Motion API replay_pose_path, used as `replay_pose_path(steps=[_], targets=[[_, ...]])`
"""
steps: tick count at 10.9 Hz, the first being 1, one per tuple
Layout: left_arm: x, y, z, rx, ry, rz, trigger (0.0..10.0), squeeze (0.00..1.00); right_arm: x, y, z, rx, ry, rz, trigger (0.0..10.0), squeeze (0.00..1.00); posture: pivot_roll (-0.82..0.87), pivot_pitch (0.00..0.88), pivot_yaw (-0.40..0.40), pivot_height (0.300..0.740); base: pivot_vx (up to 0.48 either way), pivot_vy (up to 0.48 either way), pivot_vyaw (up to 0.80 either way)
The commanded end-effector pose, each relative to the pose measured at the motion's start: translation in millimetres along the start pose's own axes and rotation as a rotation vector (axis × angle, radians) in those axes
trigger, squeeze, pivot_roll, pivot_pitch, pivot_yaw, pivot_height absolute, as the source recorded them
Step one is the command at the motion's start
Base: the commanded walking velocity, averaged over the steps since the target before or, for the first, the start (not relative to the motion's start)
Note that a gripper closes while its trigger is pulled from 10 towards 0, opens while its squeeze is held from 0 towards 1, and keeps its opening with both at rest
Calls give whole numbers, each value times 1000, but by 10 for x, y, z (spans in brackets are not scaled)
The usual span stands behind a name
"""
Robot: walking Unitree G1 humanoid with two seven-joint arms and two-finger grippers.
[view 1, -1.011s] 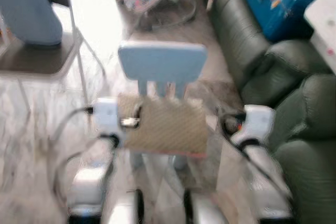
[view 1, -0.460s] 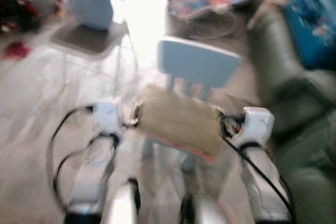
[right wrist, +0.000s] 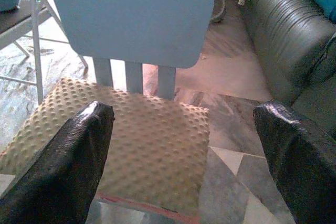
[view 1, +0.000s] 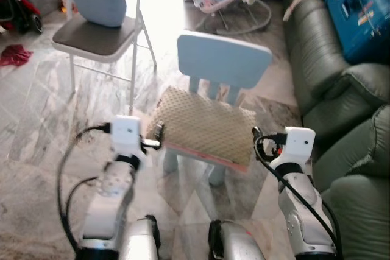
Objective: Move the pillow to the sofa
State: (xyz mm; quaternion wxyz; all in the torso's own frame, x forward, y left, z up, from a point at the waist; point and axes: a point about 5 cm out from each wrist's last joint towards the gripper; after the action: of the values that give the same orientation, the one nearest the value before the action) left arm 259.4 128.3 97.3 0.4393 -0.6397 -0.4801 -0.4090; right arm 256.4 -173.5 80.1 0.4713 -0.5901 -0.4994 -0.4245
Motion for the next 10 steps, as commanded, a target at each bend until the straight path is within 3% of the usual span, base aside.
replay_pose_path(steps=[1, 6, 10], targets=[[6, -15, 20, 1, 7, -1, 10000, 0, -10, -10, -23, -13, 0, 11, 10000, 0, -20, 210, -43, 740, 334, 0, 0], [4, -16, 16, -2, 6, 1, 10000, 0, -12, -8, -21, -12, 3, 10, 10000, 0, -21, 213, -44, 740, 359, 0, 0], [-7, -12, 17, 1, 5, 10, 10000, 0, -17, -6, -19, -13, 3, 13, 10000, 0, -22, 213, -43, 740, 336, 0, -358]])
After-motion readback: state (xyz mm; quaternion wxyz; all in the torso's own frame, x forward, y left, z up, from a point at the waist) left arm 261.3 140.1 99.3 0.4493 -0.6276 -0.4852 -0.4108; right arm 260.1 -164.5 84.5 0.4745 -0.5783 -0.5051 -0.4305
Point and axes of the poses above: a point about 5 cm out from each wrist's last joint towards the gripper, its own y axis pointing out of the wrist towards the gripper, its own x axis along the axis of the wrist's last joint, z = x × y, and after that the axes turned 14 degrees about -y, right-handed
